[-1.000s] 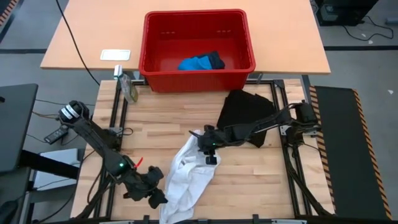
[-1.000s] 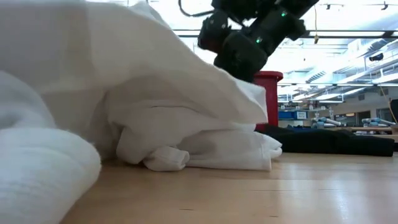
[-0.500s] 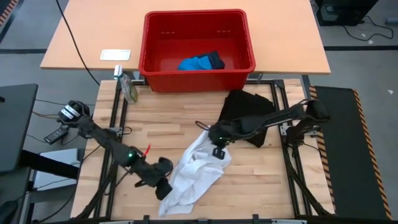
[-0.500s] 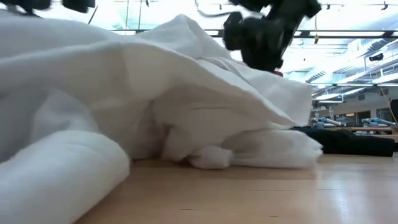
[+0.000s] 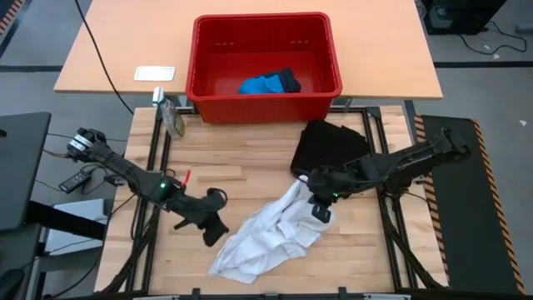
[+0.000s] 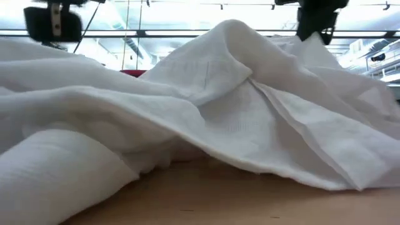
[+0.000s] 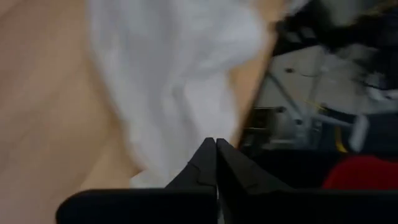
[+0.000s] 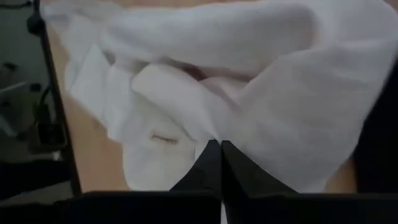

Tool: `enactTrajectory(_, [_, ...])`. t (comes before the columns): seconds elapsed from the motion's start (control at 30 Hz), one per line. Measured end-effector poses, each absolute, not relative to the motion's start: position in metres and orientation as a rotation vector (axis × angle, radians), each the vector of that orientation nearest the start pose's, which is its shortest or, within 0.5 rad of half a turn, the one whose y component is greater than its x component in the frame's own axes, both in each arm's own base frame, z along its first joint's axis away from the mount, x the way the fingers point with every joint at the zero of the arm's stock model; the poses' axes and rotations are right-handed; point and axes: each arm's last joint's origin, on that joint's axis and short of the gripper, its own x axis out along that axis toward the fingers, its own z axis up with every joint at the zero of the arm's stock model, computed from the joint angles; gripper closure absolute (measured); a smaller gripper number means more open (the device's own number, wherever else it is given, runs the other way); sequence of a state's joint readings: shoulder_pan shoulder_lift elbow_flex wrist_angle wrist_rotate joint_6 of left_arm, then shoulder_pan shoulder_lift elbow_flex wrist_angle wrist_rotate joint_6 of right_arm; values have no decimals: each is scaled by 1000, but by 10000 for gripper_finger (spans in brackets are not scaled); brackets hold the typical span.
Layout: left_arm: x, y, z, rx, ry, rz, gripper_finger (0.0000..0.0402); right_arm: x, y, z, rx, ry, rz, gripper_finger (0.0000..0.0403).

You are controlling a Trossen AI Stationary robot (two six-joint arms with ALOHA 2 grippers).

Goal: Fold laundry
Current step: Fold the white polo shirt on the table

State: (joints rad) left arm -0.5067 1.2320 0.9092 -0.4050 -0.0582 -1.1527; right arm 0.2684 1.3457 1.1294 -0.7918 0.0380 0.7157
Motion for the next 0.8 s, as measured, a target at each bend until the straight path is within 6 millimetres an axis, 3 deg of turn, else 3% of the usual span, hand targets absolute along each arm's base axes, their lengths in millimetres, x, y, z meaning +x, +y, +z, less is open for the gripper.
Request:
enactTrajectory(0.13, [237,-138,268,-809,763,-109,368,257,76,278,487,1060,-179,402])
enactTrajectory(0.4, [249,-159,215,-641,964,-42,238,265,82,263,518,1125,-199,402])
enactTrajectory(0.53, [257,-165,201,-636,982,-43,185,266,83,261,514,1131,-195,402])
enactTrajectory(0.67, [263,-171,195,-633,983,-116,172,268,80,257,504,1143,-214,402])
enactTrajectory(0.8, [265,-172,185,-601,1022,-106,209,273,77,251,509,1163,-235,402])
